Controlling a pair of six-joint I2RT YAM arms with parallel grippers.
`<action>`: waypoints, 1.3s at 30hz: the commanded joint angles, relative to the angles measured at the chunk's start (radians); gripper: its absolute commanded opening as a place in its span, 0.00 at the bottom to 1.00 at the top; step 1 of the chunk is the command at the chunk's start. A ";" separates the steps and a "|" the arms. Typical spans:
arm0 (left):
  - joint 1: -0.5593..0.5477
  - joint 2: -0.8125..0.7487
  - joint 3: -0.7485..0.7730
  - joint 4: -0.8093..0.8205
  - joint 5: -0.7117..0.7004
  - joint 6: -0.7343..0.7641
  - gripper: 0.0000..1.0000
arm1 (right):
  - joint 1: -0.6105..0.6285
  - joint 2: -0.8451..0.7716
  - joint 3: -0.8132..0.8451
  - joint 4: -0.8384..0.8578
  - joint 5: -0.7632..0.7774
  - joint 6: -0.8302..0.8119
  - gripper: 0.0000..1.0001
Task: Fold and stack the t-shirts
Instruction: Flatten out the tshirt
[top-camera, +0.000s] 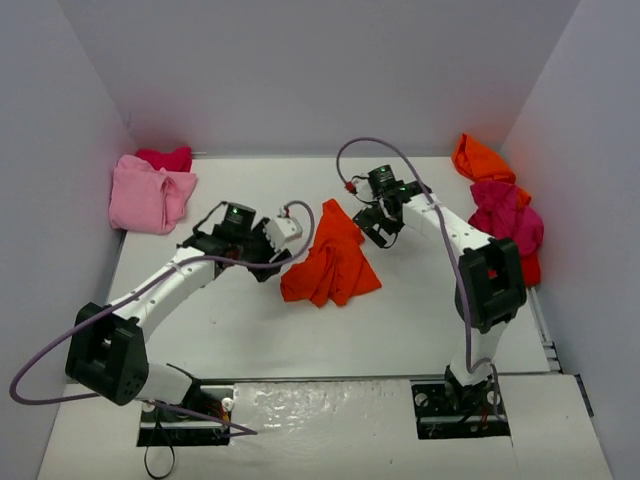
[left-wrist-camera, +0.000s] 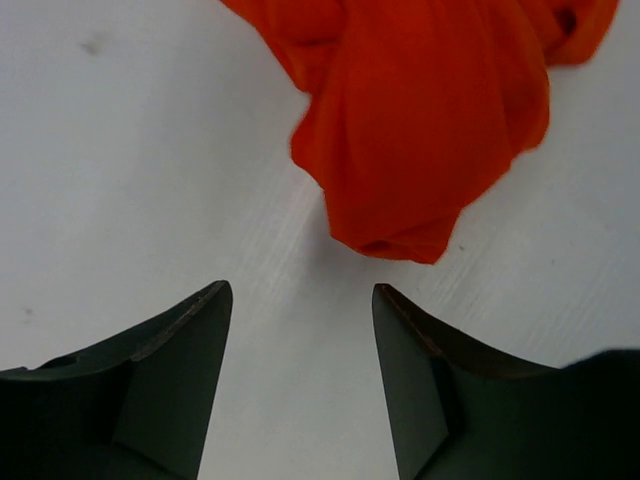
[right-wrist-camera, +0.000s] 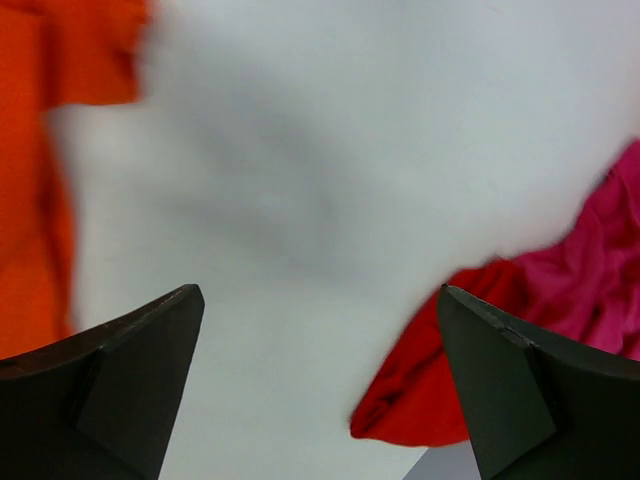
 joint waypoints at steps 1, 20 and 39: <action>-0.068 0.003 -0.049 -0.071 -0.101 0.111 0.52 | -0.192 -0.199 -0.012 0.112 0.086 0.086 1.00; -0.268 0.063 -0.086 0.121 -0.358 0.118 0.49 | -0.201 -0.200 -0.170 0.105 -0.027 0.103 1.00; -0.273 0.293 0.223 0.069 -0.375 0.077 0.46 | 0.000 -0.054 -0.075 -0.016 -0.151 0.077 1.00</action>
